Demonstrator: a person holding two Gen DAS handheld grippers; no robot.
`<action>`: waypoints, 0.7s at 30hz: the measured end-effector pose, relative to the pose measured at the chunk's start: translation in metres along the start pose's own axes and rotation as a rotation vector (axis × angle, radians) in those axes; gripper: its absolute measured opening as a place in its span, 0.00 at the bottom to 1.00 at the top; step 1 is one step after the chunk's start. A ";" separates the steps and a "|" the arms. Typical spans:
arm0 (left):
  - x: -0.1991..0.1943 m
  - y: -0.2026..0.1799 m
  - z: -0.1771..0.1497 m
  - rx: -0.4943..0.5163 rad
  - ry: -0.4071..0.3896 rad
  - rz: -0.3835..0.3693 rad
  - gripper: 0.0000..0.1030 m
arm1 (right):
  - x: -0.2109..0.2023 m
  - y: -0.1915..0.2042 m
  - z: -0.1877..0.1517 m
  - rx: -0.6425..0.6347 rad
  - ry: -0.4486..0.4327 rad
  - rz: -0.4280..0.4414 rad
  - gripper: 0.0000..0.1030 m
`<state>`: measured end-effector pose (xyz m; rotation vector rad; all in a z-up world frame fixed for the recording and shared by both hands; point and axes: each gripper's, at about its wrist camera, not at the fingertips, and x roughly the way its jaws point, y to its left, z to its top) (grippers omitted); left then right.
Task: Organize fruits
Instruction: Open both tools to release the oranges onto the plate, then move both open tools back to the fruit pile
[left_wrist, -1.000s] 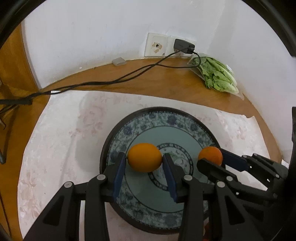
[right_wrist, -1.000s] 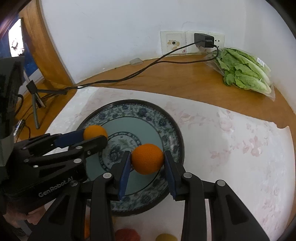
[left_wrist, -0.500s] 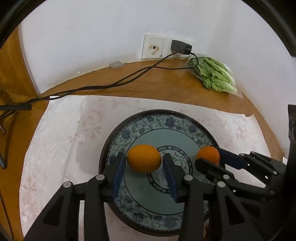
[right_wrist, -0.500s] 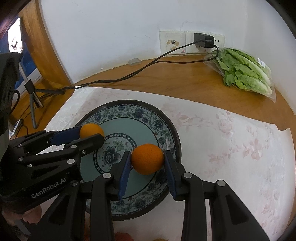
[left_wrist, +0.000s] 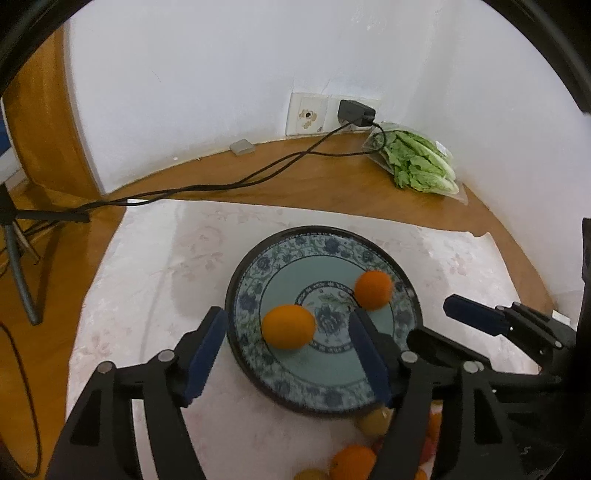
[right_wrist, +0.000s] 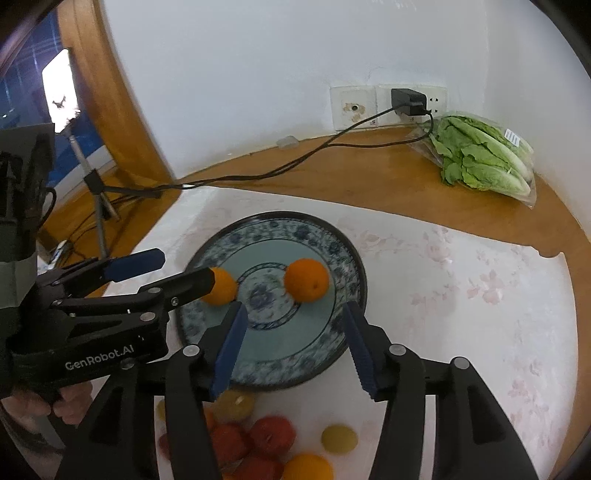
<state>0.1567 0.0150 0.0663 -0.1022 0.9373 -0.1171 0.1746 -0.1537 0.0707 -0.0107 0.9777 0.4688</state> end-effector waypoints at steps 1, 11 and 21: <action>-0.004 0.000 -0.001 0.002 -0.001 0.001 0.71 | -0.005 0.002 -0.001 -0.001 -0.001 0.006 0.54; -0.043 -0.005 -0.018 0.026 0.009 0.000 0.71 | -0.046 0.014 -0.020 -0.011 -0.014 0.023 0.55; -0.070 -0.009 -0.040 0.017 0.021 -0.045 0.72 | -0.082 0.015 -0.041 0.005 -0.004 0.020 0.55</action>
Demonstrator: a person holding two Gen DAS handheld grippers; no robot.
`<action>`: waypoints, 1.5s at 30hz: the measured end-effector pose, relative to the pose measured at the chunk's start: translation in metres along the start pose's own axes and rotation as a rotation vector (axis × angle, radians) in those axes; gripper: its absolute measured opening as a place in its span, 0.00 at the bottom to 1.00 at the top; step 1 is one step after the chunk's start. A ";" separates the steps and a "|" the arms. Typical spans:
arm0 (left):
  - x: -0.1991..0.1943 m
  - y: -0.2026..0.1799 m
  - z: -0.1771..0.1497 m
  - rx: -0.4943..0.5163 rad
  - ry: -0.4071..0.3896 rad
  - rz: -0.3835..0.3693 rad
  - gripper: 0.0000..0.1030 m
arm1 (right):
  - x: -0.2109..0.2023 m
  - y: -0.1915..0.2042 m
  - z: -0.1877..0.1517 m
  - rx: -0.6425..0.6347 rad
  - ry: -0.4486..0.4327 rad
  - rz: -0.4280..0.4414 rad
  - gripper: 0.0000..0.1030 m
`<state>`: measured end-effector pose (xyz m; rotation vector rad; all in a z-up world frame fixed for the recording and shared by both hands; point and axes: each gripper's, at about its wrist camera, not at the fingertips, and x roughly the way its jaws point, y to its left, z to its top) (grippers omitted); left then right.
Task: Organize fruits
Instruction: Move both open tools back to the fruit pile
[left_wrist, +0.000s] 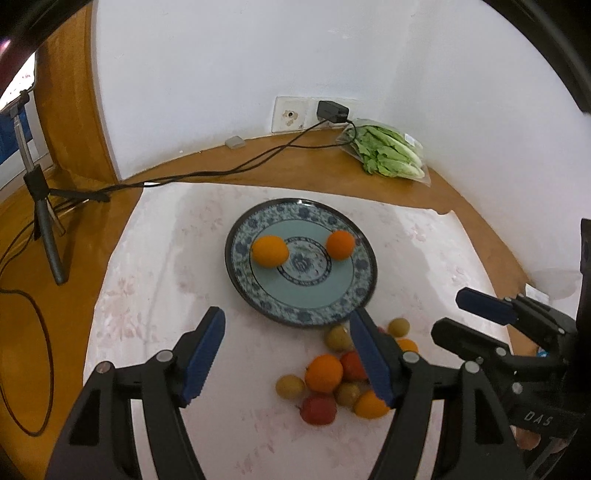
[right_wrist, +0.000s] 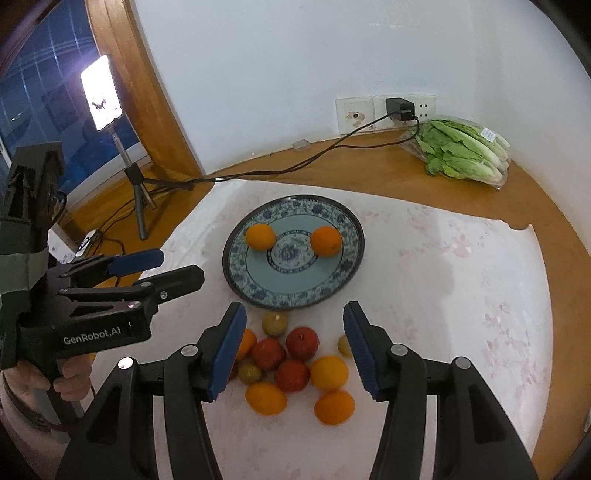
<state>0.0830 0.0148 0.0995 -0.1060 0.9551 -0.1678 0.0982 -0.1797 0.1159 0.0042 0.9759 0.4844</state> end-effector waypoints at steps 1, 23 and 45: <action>-0.002 -0.001 -0.003 0.002 0.001 -0.001 0.72 | -0.003 0.000 -0.003 -0.003 0.001 -0.002 0.55; 0.016 0.007 -0.062 -0.044 0.086 0.005 0.72 | -0.003 -0.014 -0.065 0.056 0.048 -0.049 0.55; 0.035 -0.009 -0.087 -0.009 0.086 0.006 0.58 | 0.027 -0.033 -0.090 0.128 0.047 -0.045 0.42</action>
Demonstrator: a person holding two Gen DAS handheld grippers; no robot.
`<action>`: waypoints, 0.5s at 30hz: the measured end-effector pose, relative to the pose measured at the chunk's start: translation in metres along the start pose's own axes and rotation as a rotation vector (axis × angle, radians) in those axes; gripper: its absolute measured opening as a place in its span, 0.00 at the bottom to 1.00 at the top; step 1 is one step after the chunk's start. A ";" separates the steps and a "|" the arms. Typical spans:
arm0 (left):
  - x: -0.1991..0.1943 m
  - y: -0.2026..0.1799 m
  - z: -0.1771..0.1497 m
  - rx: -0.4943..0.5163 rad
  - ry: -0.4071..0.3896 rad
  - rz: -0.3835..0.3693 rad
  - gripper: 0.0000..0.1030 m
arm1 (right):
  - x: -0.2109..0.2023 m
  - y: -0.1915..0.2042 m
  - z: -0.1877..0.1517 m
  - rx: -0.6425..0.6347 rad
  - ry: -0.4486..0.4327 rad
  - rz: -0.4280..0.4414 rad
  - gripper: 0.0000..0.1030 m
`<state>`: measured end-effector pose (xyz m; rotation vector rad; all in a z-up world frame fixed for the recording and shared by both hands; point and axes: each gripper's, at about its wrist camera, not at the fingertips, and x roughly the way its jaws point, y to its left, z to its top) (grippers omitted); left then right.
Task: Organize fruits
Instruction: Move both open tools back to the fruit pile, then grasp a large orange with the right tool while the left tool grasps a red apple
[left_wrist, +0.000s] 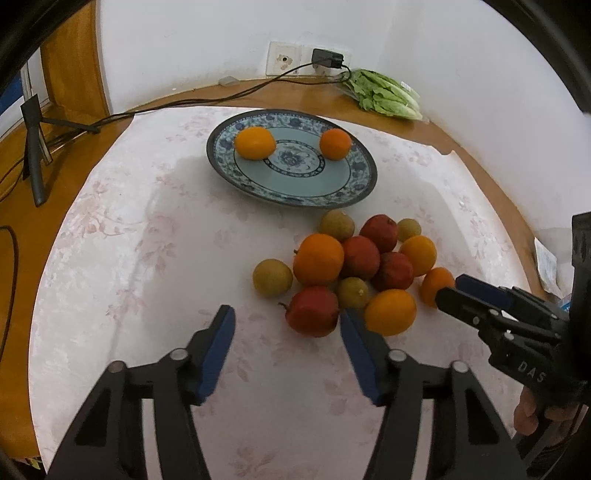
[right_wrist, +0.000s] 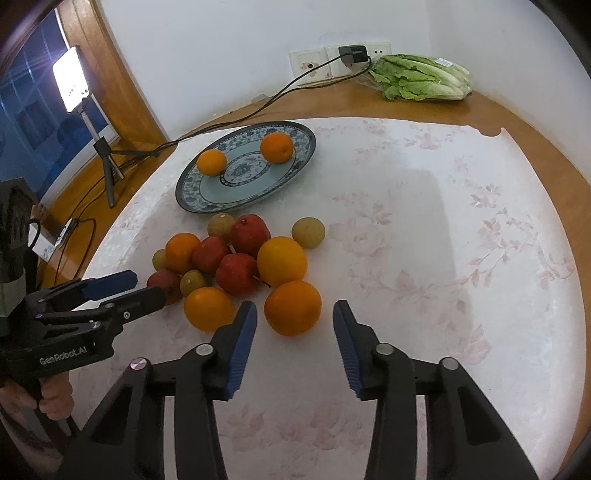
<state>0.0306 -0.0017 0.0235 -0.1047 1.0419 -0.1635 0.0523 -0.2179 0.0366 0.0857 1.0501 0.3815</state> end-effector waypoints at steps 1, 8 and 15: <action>0.000 0.000 0.000 -0.001 0.000 -0.007 0.55 | 0.001 -0.001 0.000 0.002 0.000 0.001 0.41; 0.010 -0.006 -0.001 0.001 0.010 -0.041 0.43 | 0.009 -0.003 -0.002 0.015 0.006 0.023 0.38; 0.013 -0.008 -0.002 0.003 0.001 -0.042 0.36 | 0.012 -0.004 -0.004 0.022 0.007 0.030 0.38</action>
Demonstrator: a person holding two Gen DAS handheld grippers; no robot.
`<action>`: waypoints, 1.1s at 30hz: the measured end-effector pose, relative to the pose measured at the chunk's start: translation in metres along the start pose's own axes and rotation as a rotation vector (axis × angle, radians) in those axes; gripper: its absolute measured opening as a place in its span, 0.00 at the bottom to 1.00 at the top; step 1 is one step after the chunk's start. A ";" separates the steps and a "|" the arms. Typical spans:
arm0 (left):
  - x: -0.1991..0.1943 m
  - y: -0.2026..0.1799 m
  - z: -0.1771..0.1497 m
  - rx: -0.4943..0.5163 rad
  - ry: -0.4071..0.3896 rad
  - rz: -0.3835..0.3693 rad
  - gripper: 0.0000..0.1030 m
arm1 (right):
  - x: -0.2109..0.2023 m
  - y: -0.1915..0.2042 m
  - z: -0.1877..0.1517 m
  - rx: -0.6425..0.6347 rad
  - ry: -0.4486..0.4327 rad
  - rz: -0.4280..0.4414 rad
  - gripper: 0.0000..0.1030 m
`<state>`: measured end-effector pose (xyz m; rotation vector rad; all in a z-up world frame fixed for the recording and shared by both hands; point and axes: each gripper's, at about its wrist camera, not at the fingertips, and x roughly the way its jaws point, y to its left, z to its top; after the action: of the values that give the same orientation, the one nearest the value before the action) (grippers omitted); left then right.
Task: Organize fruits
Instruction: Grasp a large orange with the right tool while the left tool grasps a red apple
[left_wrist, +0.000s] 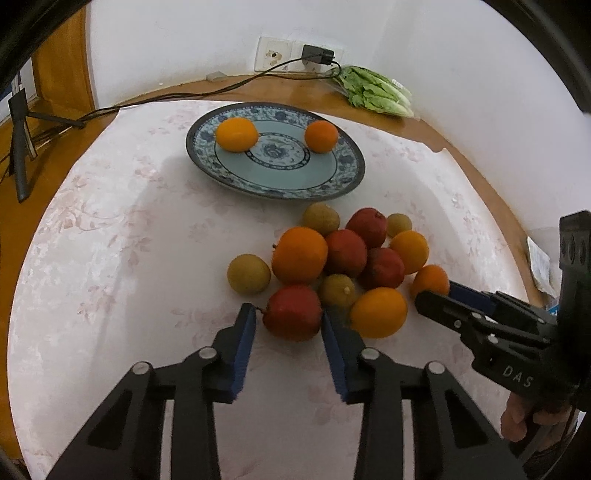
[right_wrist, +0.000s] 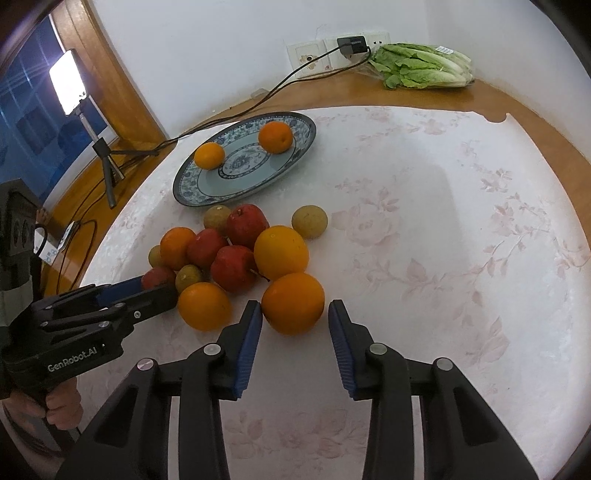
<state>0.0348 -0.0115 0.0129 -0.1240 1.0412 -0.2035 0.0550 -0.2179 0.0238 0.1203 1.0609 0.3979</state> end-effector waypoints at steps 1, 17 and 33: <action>0.000 0.000 0.000 0.001 -0.001 -0.001 0.36 | 0.000 0.000 0.000 0.000 -0.002 0.000 0.38; -0.009 0.006 -0.004 -0.019 -0.015 -0.016 0.35 | -0.003 -0.001 -0.004 0.028 -0.035 0.019 0.34; -0.033 0.014 0.017 -0.038 -0.080 -0.018 0.35 | -0.033 0.009 0.005 0.016 -0.094 0.012 0.34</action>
<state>0.0353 0.0101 0.0466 -0.1748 0.9649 -0.1931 0.0433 -0.2216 0.0556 0.1582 0.9713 0.3912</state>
